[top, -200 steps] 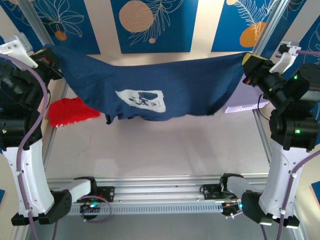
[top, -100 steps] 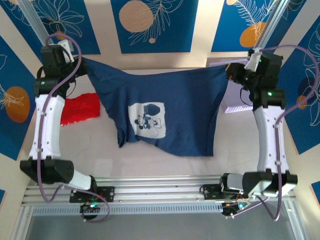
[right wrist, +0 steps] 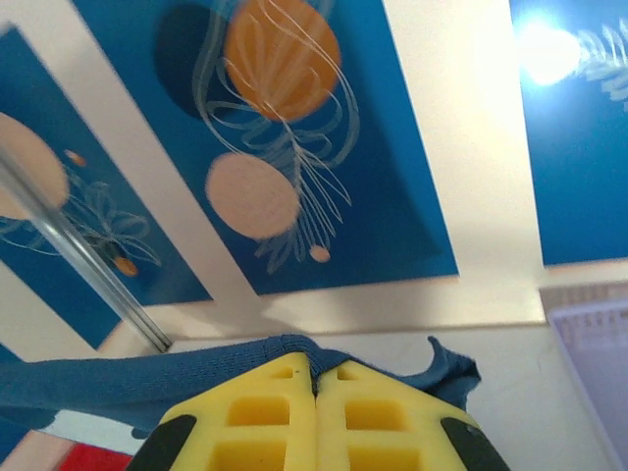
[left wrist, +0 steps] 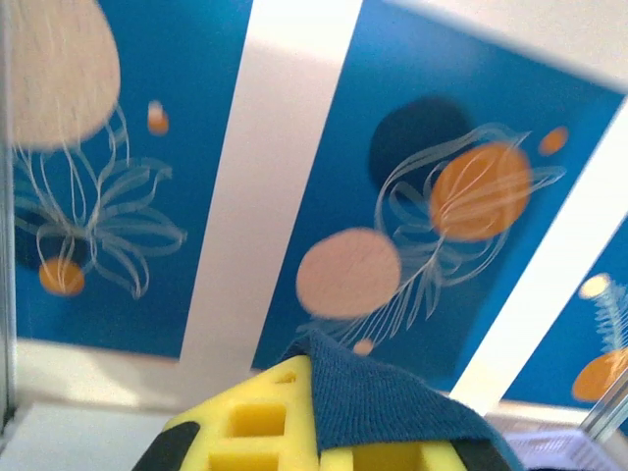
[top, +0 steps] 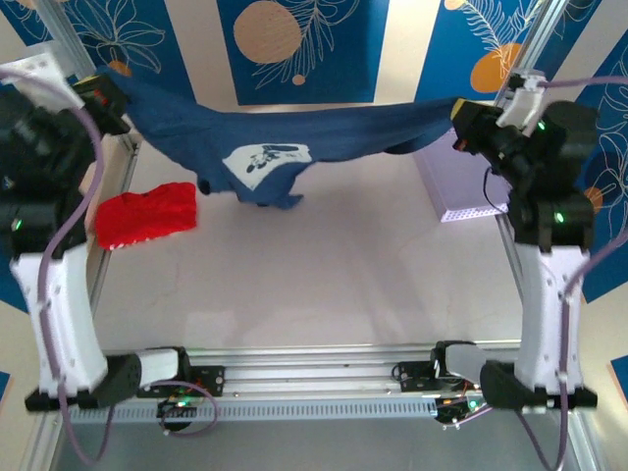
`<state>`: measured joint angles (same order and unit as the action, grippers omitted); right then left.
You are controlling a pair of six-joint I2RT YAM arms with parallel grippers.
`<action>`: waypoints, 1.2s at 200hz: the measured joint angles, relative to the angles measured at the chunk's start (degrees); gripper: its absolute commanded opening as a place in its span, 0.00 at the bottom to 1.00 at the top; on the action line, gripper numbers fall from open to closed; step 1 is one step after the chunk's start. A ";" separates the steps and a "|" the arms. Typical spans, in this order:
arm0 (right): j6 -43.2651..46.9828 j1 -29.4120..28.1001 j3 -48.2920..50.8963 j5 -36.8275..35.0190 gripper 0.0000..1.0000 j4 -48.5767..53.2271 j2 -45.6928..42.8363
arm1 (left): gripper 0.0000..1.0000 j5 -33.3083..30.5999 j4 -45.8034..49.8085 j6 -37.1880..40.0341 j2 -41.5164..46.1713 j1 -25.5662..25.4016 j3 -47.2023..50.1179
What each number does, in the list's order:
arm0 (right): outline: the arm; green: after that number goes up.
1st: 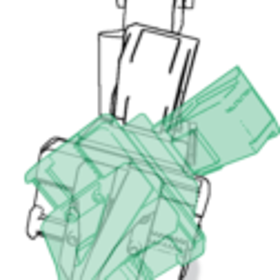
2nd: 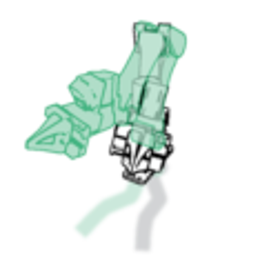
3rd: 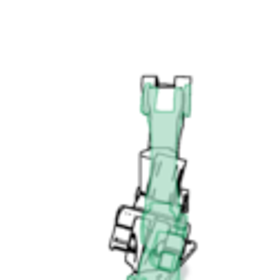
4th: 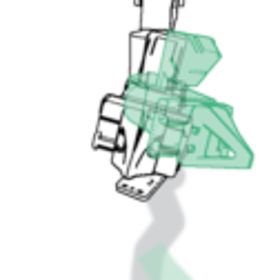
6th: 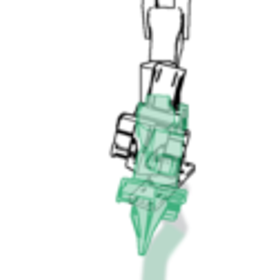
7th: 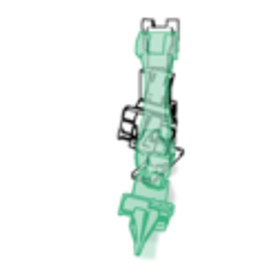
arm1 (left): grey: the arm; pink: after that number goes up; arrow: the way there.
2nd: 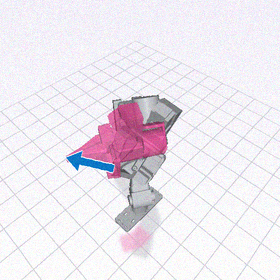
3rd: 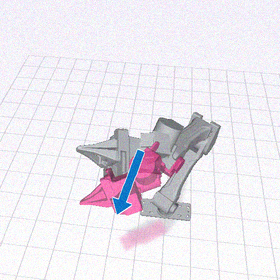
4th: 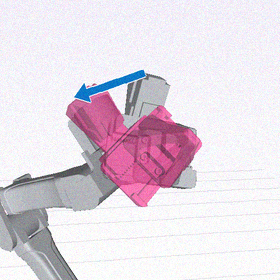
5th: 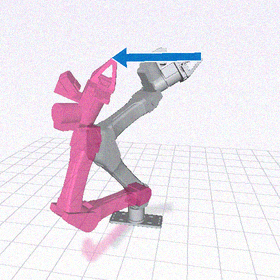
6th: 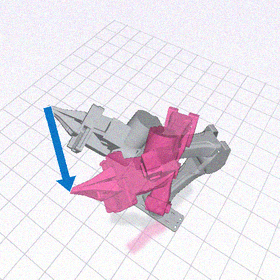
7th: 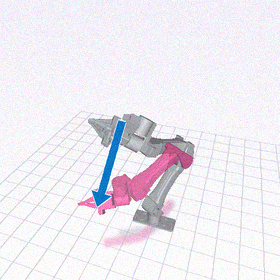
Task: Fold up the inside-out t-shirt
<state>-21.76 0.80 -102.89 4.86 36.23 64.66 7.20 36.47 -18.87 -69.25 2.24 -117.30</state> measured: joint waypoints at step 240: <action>5.16 0.04 -5.51 -13.77 0.40 -13.70 51.21 | 0.69 -2.03 -1.09 4.24 -76.78 -4.42 -44.00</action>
<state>-16.60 0.84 -108.40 -8.91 22.52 115.87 5.17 35.38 -14.63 -146.04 -2.17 -161.29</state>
